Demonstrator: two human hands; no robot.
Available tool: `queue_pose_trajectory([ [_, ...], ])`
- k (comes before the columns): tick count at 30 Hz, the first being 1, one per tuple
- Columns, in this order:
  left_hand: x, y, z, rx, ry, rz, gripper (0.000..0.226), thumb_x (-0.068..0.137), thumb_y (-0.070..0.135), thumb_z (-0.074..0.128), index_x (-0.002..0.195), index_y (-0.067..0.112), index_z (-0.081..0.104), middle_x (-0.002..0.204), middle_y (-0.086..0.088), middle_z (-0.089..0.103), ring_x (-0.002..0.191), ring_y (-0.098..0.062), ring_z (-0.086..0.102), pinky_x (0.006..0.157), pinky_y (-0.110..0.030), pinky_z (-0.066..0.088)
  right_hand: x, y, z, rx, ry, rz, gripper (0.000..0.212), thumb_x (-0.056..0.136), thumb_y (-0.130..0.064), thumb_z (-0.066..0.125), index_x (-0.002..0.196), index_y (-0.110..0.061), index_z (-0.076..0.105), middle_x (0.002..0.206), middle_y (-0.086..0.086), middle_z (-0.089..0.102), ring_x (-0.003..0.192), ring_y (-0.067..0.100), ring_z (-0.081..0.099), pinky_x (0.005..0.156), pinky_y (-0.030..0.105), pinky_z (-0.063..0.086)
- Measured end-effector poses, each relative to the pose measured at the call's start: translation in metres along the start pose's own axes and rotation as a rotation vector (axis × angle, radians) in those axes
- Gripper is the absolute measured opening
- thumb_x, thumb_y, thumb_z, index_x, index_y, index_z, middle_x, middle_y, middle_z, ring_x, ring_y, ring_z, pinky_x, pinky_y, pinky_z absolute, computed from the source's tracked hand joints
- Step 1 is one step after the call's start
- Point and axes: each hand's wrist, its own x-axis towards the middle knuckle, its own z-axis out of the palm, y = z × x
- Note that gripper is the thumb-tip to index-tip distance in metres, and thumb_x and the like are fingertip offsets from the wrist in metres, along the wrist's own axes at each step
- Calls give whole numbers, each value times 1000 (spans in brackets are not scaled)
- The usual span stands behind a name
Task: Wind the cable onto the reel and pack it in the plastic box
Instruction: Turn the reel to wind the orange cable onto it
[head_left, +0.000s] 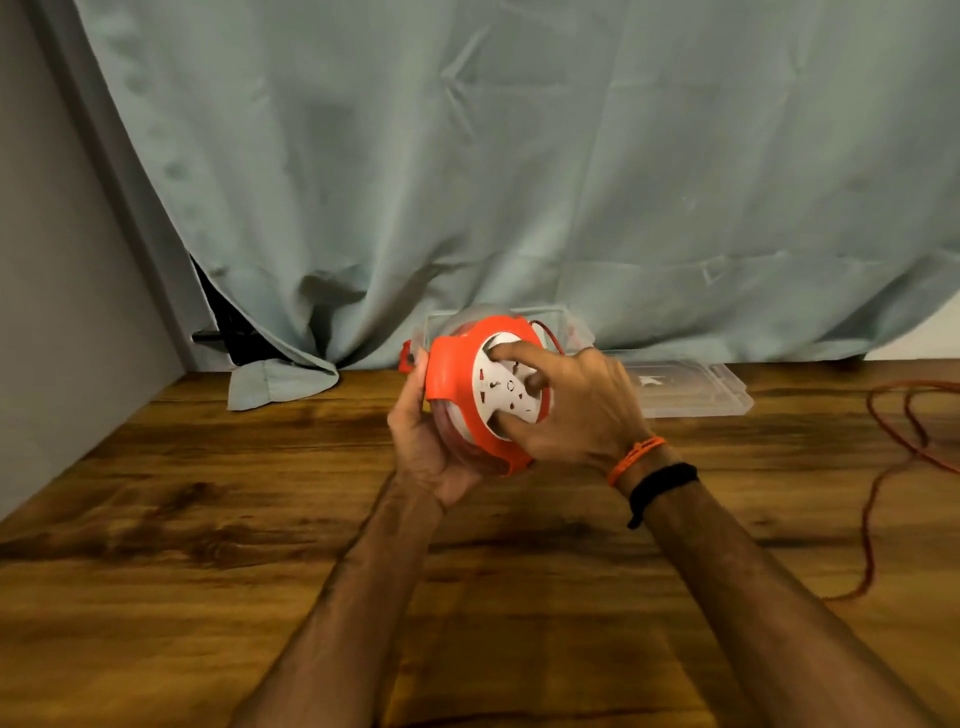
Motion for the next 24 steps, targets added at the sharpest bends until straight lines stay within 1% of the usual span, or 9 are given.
queue_pose_trajectory([
  [3,5,-4,-3,25,27,55,84,86,63,48,146,4,46,146,-26,47,136,-43,44,116,-62,28,-1,-2,8,246,18,192,61,58,-52,72,116,-35,66,73,-5,73,72,10,69,76,13,46],
  [6,6,-8,-10,44,48,102,81,83,61,54,142,6,51,133,-21,60,122,-38,58,102,-54,47,1,-8,17,375,54,394,61,56,-54,77,113,-30,70,94,-4,76,79,9,70,78,29,58],
  [8,5,-15,-14,15,69,110,77,83,62,53,139,9,57,130,-19,63,119,-37,60,100,-53,49,-5,-4,31,408,71,541,55,60,-51,80,109,-27,72,103,-13,71,83,1,65,74,17,56],
  [10,2,-23,-19,-30,73,105,72,82,64,54,131,13,64,130,-17,65,121,-36,60,107,-57,42,-14,6,47,465,-132,704,46,76,-41,76,116,-19,68,108,-10,66,90,0,62,75,7,50],
  [11,1,-26,-22,-45,71,101,71,81,64,56,130,14,66,131,-17,65,123,-36,58,111,-58,36,-18,7,54,439,-327,746,46,84,-38,69,123,-15,63,120,-4,63,103,8,61,87,13,48],
  [12,0,-28,-25,-51,63,99,71,79,64,59,129,15,67,131,-16,65,125,-36,57,114,-58,32,-19,5,56,355,-399,719,50,84,-44,66,125,-16,62,126,0,62,110,14,58,95,22,46],
  [16,-3,-28,-31,-49,20,81,94,63,66,77,138,14,58,139,-20,57,132,-40,49,114,-60,31,-10,-8,44,343,-9,548,61,63,-70,68,109,-30,69,103,-4,73,89,20,67,86,43,53],
  [20,-3,-28,-36,-121,-36,34,100,64,75,66,143,14,53,143,-21,54,133,-42,48,109,-58,39,-20,4,40,356,12,336,50,73,-61,68,113,-32,66,67,-10,70,59,1,63,67,33,58],
  [24,-5,-28,-41,-132,-12,4,89,69,72,64,138,16,59,139,-19,59,128,-39,55,109,-56,39,-19,20,33,204,8,122,51,74,-56,68,118,-33,61,78,-16,68,54,-8,52,60,25,54],
])
